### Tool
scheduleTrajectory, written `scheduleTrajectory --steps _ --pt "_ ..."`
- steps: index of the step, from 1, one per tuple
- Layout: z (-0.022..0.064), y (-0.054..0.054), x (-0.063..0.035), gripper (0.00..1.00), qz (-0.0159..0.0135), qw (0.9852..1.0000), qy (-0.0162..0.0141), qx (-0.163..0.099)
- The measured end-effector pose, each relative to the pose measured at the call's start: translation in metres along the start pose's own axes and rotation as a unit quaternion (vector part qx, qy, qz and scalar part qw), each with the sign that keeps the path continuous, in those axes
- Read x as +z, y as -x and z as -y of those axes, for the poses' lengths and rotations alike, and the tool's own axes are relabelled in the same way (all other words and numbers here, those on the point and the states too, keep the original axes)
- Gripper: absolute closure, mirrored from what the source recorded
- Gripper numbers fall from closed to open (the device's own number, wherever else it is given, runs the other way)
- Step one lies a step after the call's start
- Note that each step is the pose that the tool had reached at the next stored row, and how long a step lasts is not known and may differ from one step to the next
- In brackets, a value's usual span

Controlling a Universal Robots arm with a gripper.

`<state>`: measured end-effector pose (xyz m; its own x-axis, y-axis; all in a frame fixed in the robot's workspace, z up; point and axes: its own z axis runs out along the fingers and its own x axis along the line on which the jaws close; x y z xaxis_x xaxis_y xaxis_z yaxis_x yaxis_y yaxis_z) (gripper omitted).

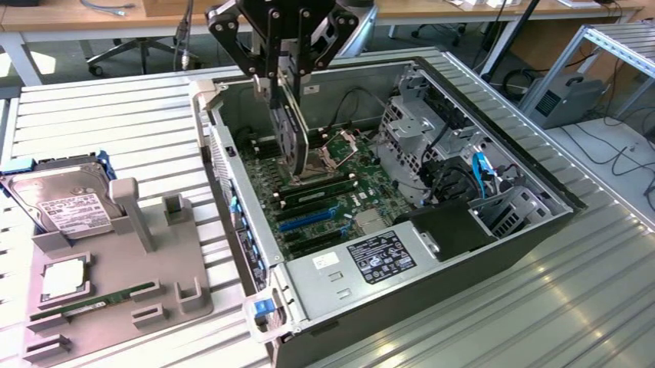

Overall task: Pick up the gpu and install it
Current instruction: 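Pick up the gpu and move the gpu toward the slot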

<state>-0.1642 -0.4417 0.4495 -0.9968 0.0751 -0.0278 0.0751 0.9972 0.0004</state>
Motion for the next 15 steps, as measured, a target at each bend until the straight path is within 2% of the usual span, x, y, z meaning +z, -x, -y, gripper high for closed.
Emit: scheduleTrajectory --steps 15 --pt "-0.001 0.013 0.0004 0.73 0.0 1.0 0.0 0.0"
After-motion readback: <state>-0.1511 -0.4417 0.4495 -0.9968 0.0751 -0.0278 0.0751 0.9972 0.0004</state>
